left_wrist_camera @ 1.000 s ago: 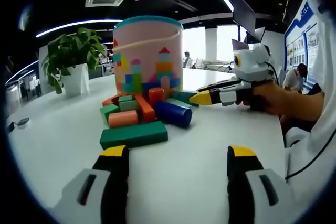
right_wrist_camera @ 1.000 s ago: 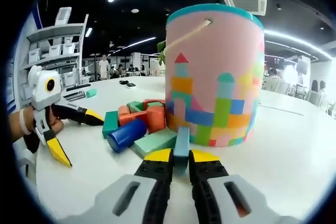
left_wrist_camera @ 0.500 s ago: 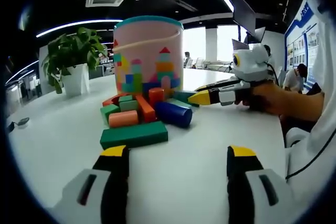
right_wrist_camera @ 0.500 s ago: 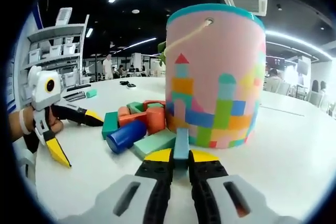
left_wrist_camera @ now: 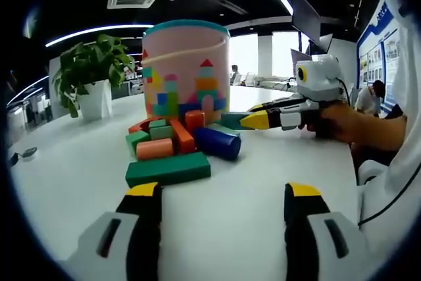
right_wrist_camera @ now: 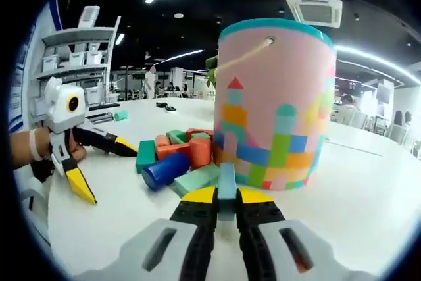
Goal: Arrange the toys in the designated storage area by placing each visible toy with the group until no toy remains scattered across the table.
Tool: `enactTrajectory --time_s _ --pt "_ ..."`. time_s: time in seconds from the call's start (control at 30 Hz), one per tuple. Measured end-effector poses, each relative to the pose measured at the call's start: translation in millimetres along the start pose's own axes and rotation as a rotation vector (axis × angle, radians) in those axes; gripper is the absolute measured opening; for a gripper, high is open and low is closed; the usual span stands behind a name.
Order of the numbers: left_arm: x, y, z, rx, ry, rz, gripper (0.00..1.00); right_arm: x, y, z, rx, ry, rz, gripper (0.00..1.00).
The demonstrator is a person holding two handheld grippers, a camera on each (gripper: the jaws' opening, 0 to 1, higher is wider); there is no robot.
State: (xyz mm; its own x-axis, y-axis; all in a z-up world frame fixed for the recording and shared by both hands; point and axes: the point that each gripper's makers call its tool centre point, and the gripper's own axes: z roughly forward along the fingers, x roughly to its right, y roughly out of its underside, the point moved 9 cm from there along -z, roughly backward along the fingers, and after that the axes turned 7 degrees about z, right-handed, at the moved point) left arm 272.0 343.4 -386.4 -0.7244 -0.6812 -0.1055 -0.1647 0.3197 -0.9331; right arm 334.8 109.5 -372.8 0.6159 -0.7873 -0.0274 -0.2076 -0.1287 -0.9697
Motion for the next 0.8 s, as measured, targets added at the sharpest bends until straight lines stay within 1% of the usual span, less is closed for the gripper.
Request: enactTrajectory --time_s 0.03,0.07,0.13,0.23,0.4,0.5,0.53,0.57,0.67,0.73,0.8 --pt "0.0 0.0 0.0 0.0 0.0 0.0 0.78 0.3 -2.8 -3.1 0.019 0.002 -0.007 0.1" --pt "0.0 0.0 -0.1 0.0 0.0 0.0 0.78 0.4 -4.6 -5.7 0.023 0.0 -0.013 0.1" --pt "0.0 0.0 -0.1 0.0 -0.001 0.0 0.78 1.6 -6.7 -9.0 0.014 0.001 -0.028 0.1" --pt "-0.1 -0.1 -0.1 0.0 -0.001 -0.001 0.78 4.1 -11.2 -14.6 0.019 0.001 -0.052 0.1" --pt "-0.1 -0.2 0.0 0.0 -0.002 -0.001 0.78 7.7 -27.8 -26.1 0.027 -0.001 -0.123 0.1" --pt "-0.2 -0.2 0.1 -0.001 -0.003 -0.001 0.78 9.5 -36.3 -31.5 0.038 -0.002 -0.139 0.1" --pt "-0.1 -0.3 0.1 -0.001 -0.003 -0.001 0.78 10.6 -43.3 -35.6 0.043 -0.001 -0.151 0.1" --pt "-0.1 -0.3 0.2 -0.001 -0.003 -0.001 0.78 10.6 -45.7 -36.8 0.044 -0.005 -0.155 0.1" --pt "-0.1 -0.4 0.2 0.0 -0.003 -0.001 0.78 11.2 -57.9 -42.6 0.049 0.0 -0.235 0.1" --pt "-0.3 -0.5 0.2 0.0 -0.005 -0.001 0.78 10.8 -65.6 -46.1 0.053 -0.002 -0.265 0.1" --pt "-0.4 -0.5 0.1 0.0 -0.006 -0.002 0.78 11.3 -77.6 -51.4 0.059 0.024 -0.339 0.1"
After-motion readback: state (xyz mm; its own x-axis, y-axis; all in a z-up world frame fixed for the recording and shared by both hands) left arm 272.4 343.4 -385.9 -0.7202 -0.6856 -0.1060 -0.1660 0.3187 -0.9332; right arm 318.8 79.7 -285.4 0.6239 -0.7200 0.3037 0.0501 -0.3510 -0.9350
